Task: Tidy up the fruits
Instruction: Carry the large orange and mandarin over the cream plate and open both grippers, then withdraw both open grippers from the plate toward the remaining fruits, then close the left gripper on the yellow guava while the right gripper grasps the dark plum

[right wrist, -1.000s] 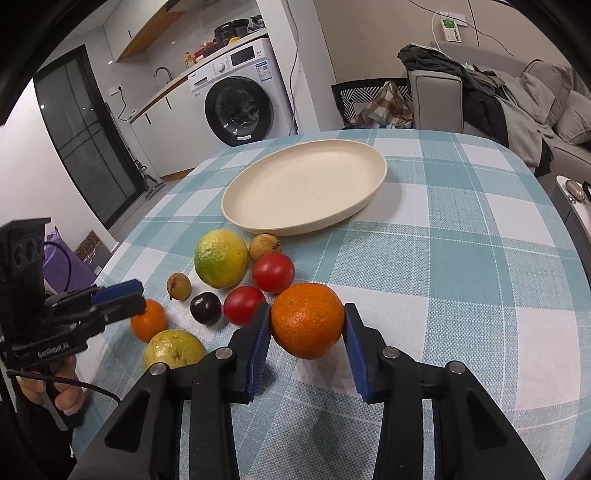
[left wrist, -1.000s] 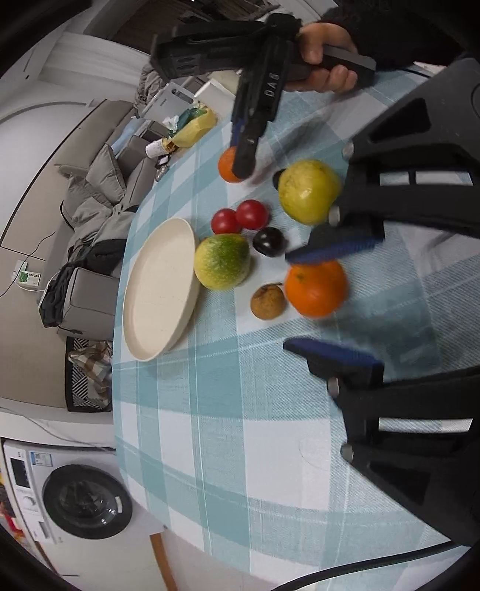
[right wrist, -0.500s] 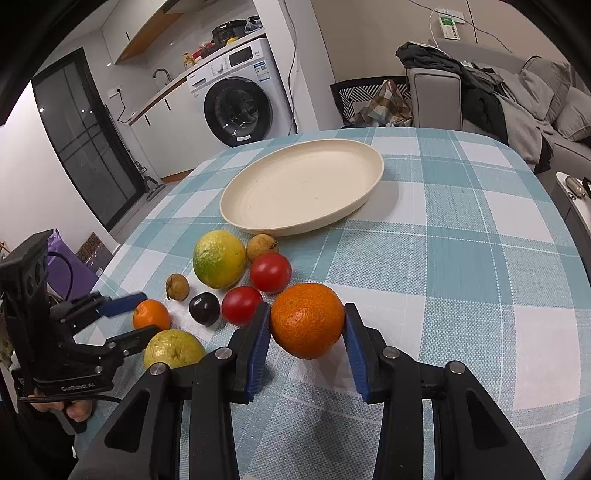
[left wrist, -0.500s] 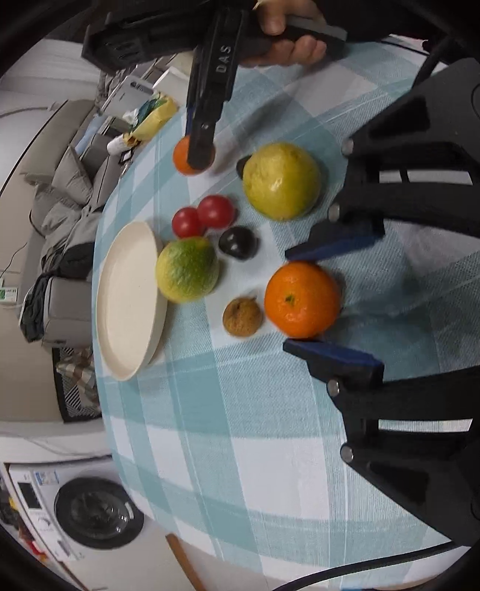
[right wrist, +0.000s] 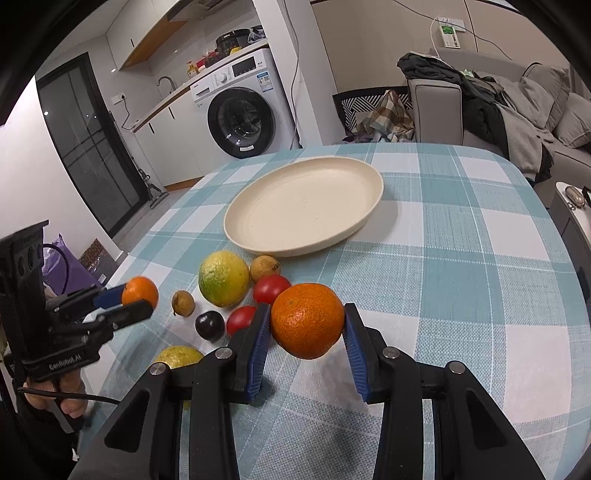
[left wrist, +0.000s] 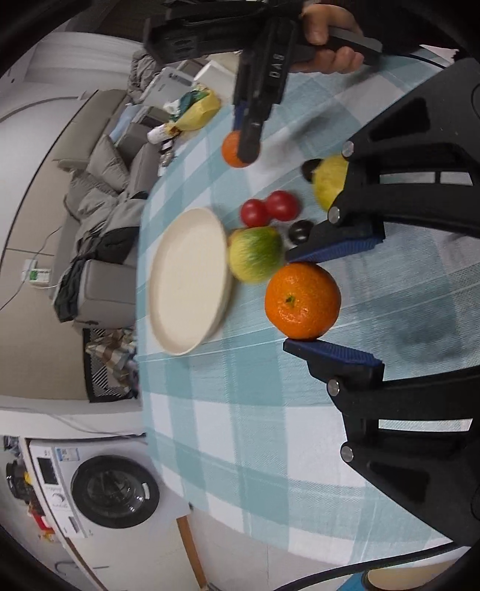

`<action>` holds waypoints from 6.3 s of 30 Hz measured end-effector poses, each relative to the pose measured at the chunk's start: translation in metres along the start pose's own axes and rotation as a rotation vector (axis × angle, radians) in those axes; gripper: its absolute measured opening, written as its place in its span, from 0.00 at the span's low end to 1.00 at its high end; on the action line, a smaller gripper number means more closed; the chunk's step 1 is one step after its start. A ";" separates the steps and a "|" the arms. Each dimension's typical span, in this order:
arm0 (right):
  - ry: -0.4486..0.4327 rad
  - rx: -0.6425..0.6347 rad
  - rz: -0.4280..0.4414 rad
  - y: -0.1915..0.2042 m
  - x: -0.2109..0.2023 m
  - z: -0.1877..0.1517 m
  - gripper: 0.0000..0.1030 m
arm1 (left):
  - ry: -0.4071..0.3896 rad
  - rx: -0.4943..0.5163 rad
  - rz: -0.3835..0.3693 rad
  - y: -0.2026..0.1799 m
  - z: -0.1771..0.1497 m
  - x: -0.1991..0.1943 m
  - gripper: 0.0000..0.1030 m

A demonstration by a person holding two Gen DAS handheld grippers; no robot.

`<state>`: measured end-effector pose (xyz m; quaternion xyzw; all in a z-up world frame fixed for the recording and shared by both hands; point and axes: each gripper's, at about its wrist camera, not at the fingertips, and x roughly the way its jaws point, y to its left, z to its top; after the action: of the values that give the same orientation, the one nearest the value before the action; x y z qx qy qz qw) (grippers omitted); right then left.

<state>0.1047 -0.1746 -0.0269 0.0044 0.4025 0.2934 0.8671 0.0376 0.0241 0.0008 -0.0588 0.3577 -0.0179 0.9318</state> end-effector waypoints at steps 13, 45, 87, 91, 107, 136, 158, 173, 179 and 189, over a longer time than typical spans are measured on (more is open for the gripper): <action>-0.058 0.005 0.033 0.006 0.005 0.024 0.39 | -0.098 -0.037 0.078 0.006 0.056 0.013 0.37; -0.023 0.007 -0.003 -0.002 0.079 0.065 0.39 | -0.004 0.018 0.072 -0.008 0.085 0.128 0.37; -0.083 -0.096 -0.092 0.025 -0.018 -0.004 1.00 | -0.132 0.017 0.107 -0.008 0.011 -0.039 0.99; -0.047 -0.104 -0.112 0.029 -0.021 -0.014 1.00 | -0.118 0.036 0.095 -0.016 0.002 -0.038 0.99; 0.098 -0.121 -0.102 0.023 -0.005 -0.031 1.00 | -0.025 0.100 0.003 -0.036 -0.007 -0.013 0.99; 0.156 -0.161 -0.072 0.023 0.007 -0.038 1.00 | 0.159 0.236 -0.195 -0.075 -0.034 0.022 0.52; 0.172 -0.226 -0.017 0.047 0.016 -0.043 0.64 | 0.061 0.127 -0.159 -0.044 -0.017 0.005 0.47; 0.154 -0.242 -0.026 0.054 0.018 -0.043 0.46 | 0.036 0.097 -0.133 -0.037 -0.015 0.002 0.47; 0.136 -0.248 -0.030 0.055 0.018 -0.042 0.28 | 0.030 0.085 -0.125 -0.033 -0.014 0.002 0.47; 0.083 -0.239 -0.019 0.056 0.008 -0.038 0.26 | -0.017 0.061 -0.093 -0.025 -0.006 -0.002 0.47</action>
<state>0.0537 -0.1334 -0.0447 -0.1151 0.4002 0.3309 0.8468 0.0327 -0.0014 0.0008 -0.0470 0.3461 -0.0714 0.9343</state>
